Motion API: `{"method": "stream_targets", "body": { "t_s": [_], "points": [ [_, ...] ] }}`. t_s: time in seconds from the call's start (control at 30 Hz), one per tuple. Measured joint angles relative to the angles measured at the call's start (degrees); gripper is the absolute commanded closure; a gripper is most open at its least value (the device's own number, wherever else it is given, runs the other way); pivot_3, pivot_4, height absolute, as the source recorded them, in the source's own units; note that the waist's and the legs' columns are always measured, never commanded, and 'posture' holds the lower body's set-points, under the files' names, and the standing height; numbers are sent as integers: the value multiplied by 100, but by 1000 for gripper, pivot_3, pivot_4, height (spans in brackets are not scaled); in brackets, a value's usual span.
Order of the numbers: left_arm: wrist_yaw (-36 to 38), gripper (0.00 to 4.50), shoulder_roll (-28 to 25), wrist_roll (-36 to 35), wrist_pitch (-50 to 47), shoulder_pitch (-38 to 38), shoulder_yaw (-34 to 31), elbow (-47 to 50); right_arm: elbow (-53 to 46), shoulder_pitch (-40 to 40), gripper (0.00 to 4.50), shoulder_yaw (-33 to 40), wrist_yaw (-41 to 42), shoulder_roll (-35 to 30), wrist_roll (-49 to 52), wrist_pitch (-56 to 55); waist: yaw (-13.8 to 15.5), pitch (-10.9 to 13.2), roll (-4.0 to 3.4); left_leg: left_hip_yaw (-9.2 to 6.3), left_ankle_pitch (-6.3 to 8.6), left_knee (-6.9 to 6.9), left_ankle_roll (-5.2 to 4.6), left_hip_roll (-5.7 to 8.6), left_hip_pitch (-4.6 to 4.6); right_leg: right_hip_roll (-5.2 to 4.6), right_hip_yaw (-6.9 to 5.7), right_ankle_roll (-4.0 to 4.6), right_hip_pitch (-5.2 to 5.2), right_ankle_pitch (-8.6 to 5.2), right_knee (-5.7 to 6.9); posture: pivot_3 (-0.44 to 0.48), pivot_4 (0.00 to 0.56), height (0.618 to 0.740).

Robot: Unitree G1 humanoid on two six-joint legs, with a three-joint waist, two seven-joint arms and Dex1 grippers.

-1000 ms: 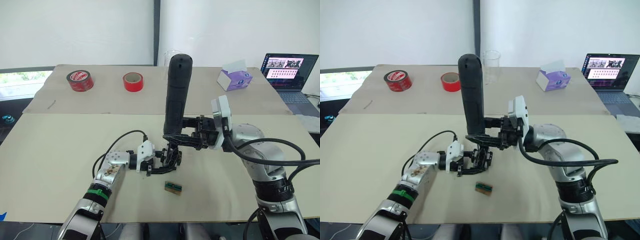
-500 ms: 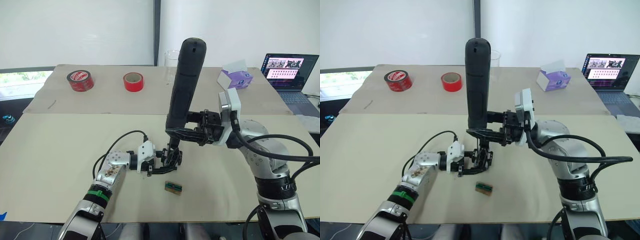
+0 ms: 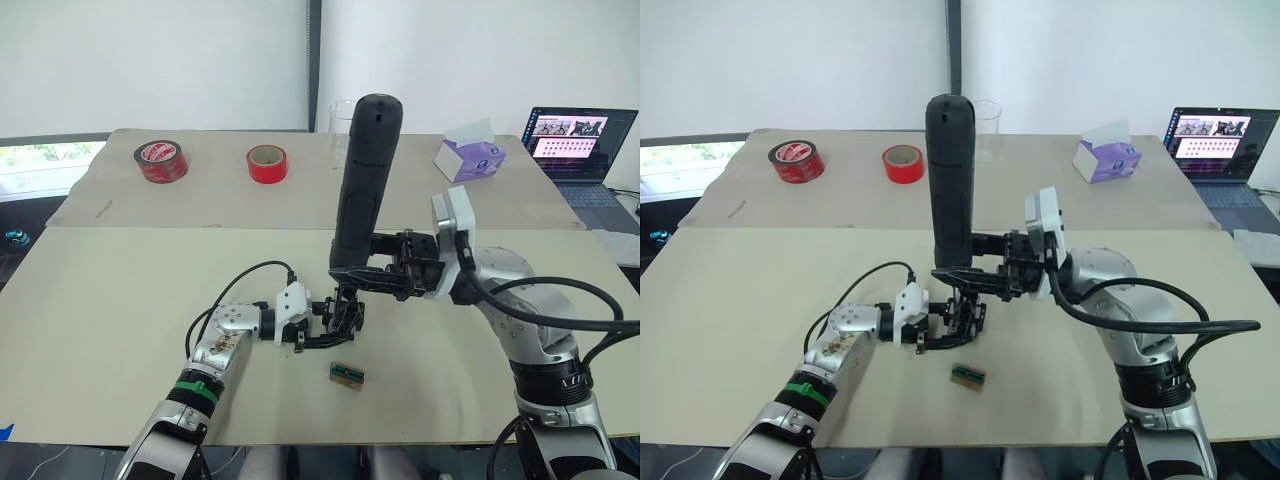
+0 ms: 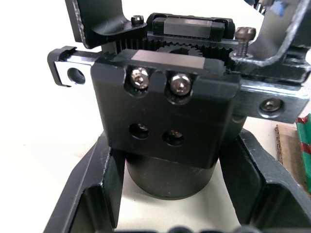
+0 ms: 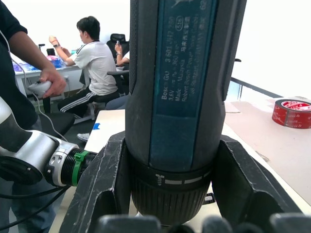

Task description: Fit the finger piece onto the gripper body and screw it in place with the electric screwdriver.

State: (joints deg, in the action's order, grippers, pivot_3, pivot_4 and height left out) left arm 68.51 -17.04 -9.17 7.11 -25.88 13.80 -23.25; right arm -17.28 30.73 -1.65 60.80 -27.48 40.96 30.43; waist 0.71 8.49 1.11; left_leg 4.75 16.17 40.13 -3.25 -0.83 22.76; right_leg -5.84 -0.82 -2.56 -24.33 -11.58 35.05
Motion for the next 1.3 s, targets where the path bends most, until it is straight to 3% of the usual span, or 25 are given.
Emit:
{"method": "stream_targets", "body": {
  "t_s": [1.3],
  "points": [
    [-22,2208,-6,-1,8,29,1,6,1,-6,2584,-11,40,75,-141,-2,-3,0,0,0,0,-1,0,0,-1,1,0,0,0,0,0,0,150,740]
  ]
}}
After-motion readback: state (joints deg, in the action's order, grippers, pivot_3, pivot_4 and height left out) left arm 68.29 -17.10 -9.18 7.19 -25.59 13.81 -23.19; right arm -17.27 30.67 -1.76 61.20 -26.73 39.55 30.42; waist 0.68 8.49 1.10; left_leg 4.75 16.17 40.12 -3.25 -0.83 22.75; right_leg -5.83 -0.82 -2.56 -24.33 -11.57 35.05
